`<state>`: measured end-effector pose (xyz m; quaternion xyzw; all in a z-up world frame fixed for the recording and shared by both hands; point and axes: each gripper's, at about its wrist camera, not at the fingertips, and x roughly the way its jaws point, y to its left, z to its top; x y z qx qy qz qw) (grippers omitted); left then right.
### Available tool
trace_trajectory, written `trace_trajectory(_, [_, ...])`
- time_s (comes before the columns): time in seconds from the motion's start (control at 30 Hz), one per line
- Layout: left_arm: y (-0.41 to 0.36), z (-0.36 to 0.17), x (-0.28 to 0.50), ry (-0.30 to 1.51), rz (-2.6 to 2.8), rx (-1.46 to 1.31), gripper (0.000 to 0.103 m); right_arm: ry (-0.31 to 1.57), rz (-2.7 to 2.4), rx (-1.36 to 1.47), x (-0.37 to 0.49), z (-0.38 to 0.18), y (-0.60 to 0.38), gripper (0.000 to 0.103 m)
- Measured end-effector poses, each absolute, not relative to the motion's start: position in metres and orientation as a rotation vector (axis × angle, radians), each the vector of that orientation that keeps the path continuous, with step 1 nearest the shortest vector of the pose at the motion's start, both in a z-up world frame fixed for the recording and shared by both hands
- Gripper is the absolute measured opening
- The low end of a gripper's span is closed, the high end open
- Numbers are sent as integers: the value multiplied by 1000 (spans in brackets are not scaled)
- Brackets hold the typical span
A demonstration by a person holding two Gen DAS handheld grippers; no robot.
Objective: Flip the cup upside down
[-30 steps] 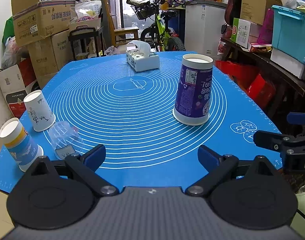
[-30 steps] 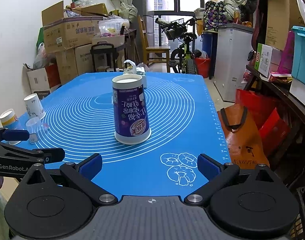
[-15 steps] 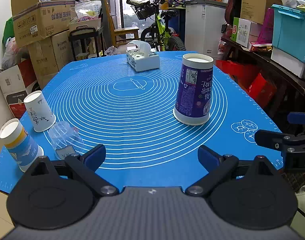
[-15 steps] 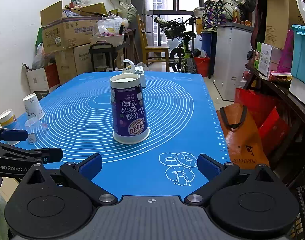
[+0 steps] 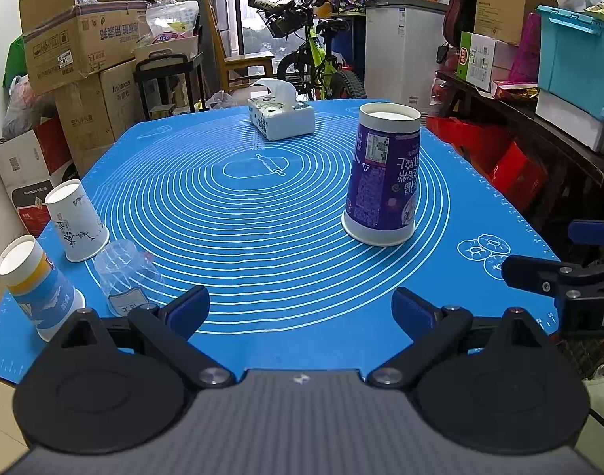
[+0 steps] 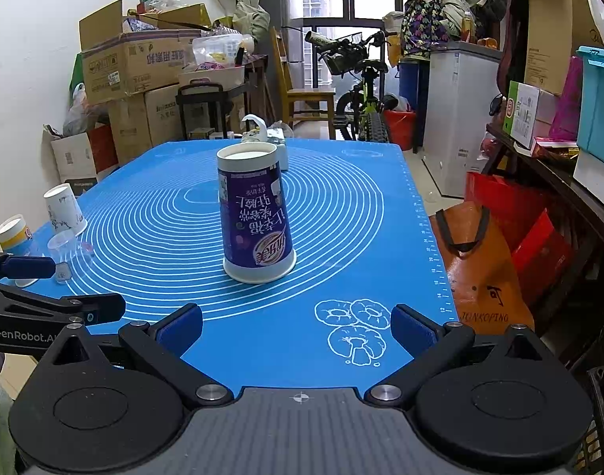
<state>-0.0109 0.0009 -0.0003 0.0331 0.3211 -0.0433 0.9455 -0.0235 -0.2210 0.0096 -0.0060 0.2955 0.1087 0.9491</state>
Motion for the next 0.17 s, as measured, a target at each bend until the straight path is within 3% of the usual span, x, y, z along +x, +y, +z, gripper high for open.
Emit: trace_trajectory(0.17, [1,-3,-10,663,-93,75,98,606,219,-6,-22,7,-221,101])
